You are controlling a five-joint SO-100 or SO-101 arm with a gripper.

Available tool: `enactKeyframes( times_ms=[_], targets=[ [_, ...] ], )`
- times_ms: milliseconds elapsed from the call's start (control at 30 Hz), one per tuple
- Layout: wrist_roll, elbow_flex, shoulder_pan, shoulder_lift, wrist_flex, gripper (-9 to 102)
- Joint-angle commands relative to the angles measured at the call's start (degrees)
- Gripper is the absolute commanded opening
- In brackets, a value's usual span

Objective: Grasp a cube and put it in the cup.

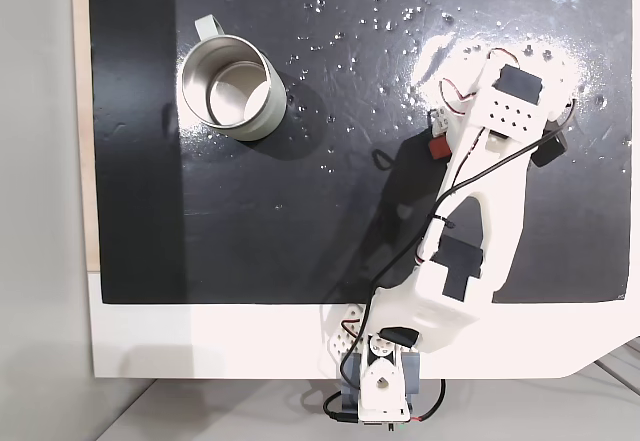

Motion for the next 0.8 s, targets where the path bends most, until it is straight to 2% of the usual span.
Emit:
enactKeyframes(
  times_ms=[0,300,767],
  targets=[
    [-0.09,-3.43,0.18,0.44,-1.23,14],
    [0.0,-3.43,0.35,0.53,-0.62,6],
    [6.15,-4.22,-2.9,13.89,5.62,5]
  ],
)
